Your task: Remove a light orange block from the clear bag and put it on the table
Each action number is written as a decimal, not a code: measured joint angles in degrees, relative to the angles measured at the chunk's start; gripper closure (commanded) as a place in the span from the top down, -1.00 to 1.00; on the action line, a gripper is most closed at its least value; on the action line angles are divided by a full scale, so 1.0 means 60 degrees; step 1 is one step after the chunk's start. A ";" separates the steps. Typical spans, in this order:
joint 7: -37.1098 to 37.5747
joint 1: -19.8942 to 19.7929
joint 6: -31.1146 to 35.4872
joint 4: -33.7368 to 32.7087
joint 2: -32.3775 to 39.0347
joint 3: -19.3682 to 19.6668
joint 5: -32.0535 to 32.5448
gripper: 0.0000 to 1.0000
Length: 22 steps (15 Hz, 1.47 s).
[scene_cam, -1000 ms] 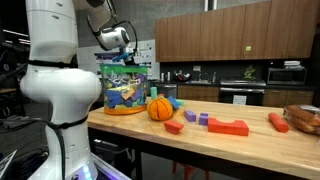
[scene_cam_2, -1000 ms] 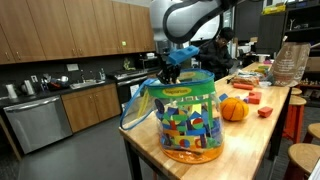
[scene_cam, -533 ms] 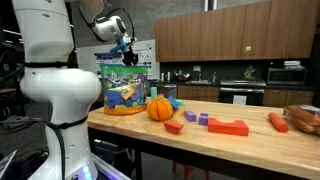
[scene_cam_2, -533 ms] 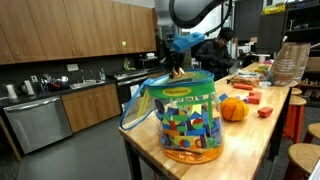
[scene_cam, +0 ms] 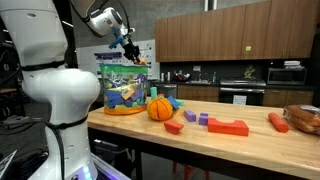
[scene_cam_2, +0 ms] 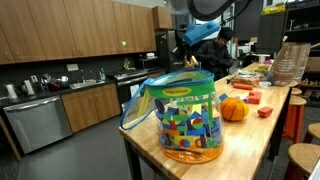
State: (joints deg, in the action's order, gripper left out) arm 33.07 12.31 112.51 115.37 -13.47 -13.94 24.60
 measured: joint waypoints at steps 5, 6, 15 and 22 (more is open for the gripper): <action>0.0483 -0.0690 0.0121 0.1027 -0.1096 0.0032 0.0116 -0.82; 0.0538 -0.0861 0.0254 0.1286 -0.1275 0.0088 0.0116 -0.82; 0.0584 -0.2589 0.3166 0.3416 -0.1926 0.1093 0.0116 -0.82; 0.0100 -0.3335 0.5132 0.3948 -0.1017 0.1679 -0.0027 0.18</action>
State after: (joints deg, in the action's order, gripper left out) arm 33.66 -7.70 143.30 139.06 -19.57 -3.87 24.43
